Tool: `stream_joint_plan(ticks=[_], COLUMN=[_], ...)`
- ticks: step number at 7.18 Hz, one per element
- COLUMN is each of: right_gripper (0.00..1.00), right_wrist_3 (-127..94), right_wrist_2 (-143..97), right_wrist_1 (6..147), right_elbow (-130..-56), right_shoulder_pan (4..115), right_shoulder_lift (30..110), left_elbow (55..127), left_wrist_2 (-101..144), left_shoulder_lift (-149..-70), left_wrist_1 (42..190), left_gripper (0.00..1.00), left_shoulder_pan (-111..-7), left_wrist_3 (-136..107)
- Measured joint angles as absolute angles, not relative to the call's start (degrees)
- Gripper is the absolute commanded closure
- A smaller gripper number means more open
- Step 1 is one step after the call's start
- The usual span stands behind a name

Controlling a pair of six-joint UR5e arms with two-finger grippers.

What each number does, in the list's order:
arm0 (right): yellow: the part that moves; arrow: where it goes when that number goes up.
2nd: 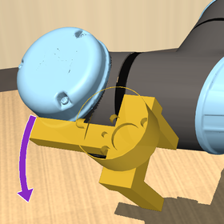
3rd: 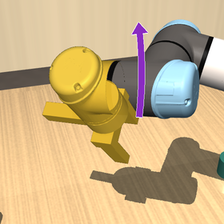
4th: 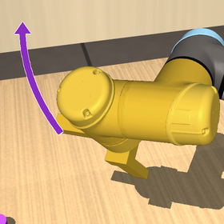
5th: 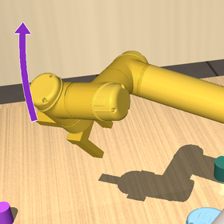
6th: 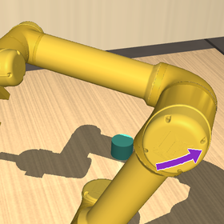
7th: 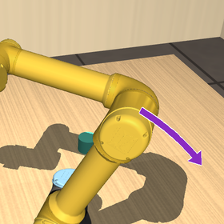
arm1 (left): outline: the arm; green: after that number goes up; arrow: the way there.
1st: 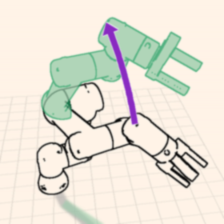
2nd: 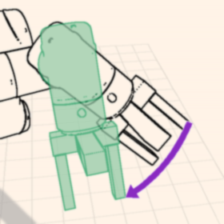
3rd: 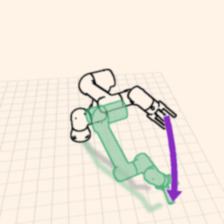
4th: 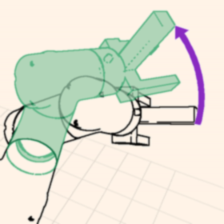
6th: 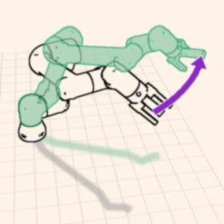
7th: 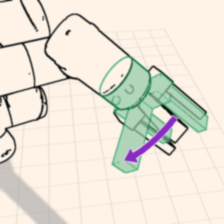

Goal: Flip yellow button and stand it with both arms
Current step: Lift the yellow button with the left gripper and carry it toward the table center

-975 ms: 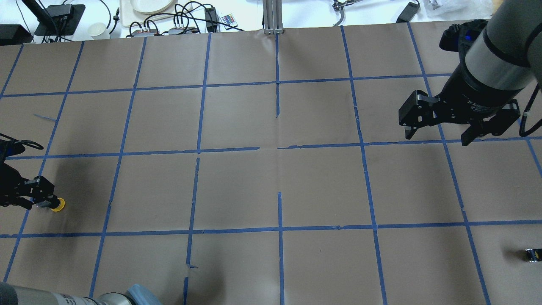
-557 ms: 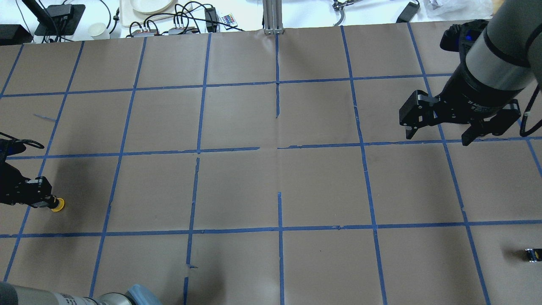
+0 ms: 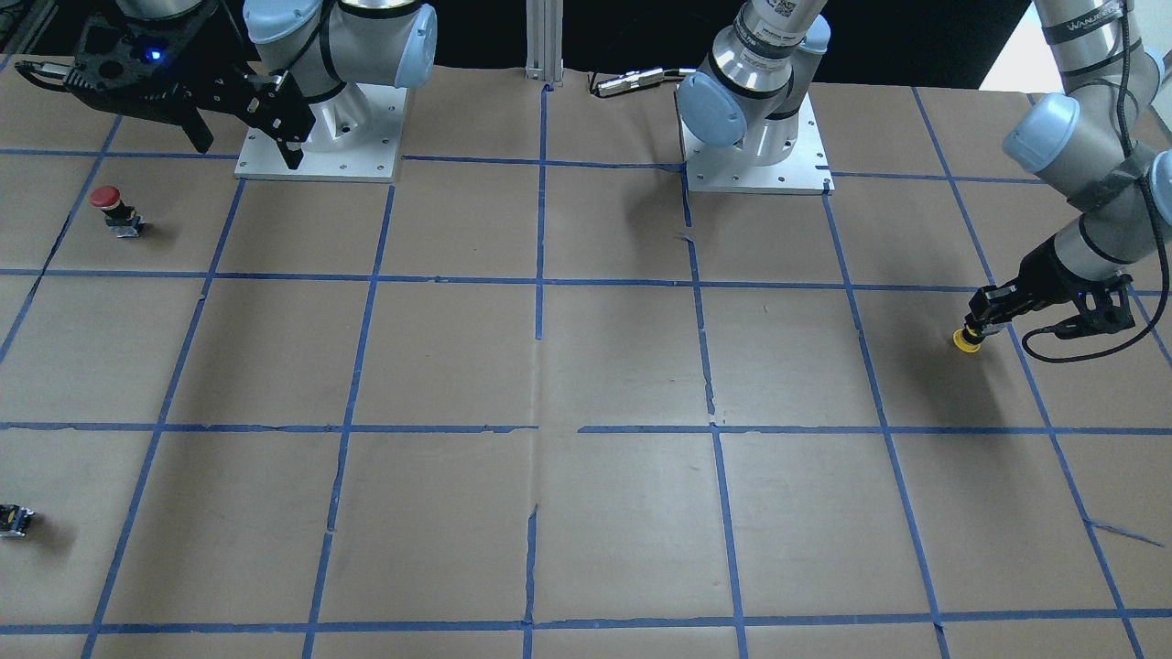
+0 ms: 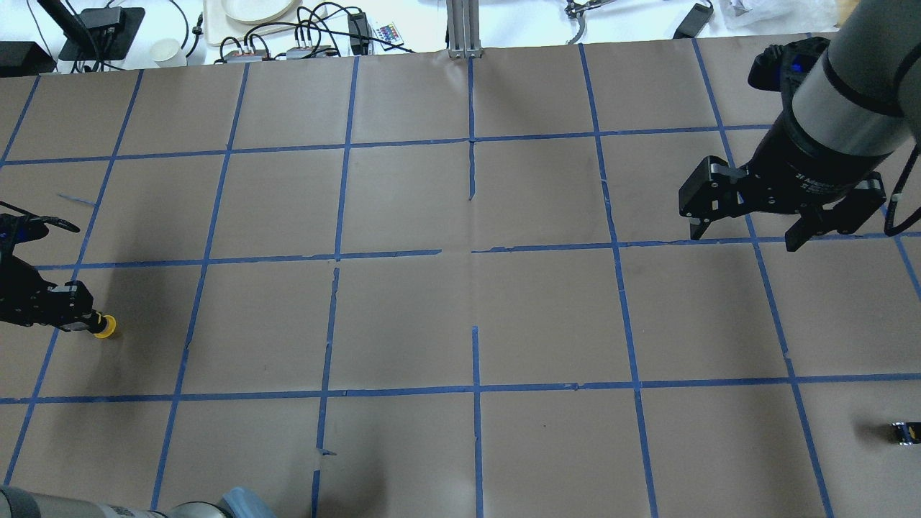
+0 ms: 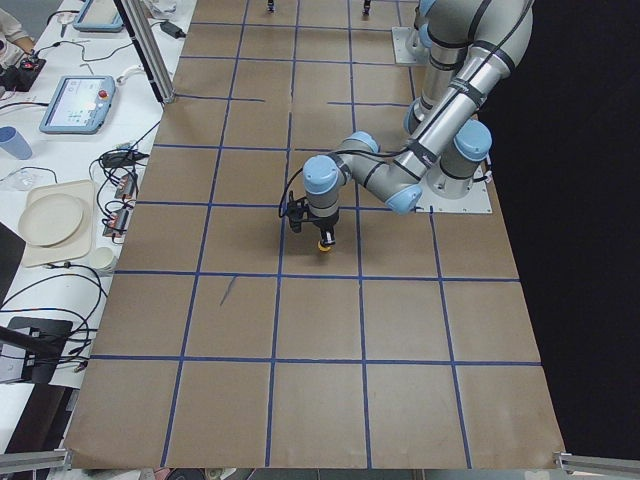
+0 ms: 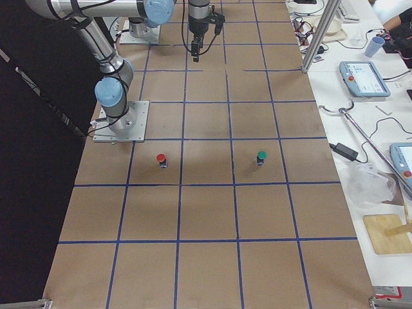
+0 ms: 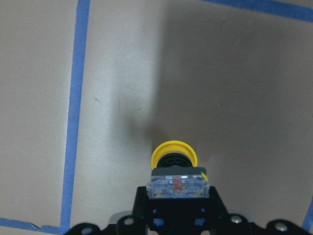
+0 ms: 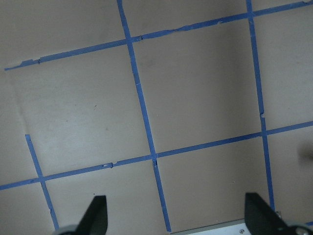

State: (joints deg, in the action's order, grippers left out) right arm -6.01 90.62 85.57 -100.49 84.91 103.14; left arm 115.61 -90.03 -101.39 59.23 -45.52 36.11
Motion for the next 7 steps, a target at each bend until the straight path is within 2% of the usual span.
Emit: stream_joint_plan(ticks=[2, 4, 7], right_gripper=[0.0, 0.0, 0.0], right_wrist_3=[-6.0, -6.9, -14.6], right_wrist_2=[90.2, 88.5, 72.5], right_wrist_1=[85.5, 84.3, 77.9], right_elbow=[-100.5, -100.4, -99.1], right_shoulder_pan=[85.0, 84.4, 76.4], right_shoulder_lift=[103.4, 103.3, 103.3], left_elbow=[113.9, 110.2, 108.2], left_wrist_2=[-83.8, -73.5, -52.6], left_shoulder_lift=[-99.4, -97.1, -92.0], left_wrist_1=[70.0, 86.9, 107.0], left_gripper=[0.69, 0.69, 0.71], left_shoulder_pan=[-50.2, -55.4, -64.9], left_wrist_3=[37.3, 37.6, 39.3])
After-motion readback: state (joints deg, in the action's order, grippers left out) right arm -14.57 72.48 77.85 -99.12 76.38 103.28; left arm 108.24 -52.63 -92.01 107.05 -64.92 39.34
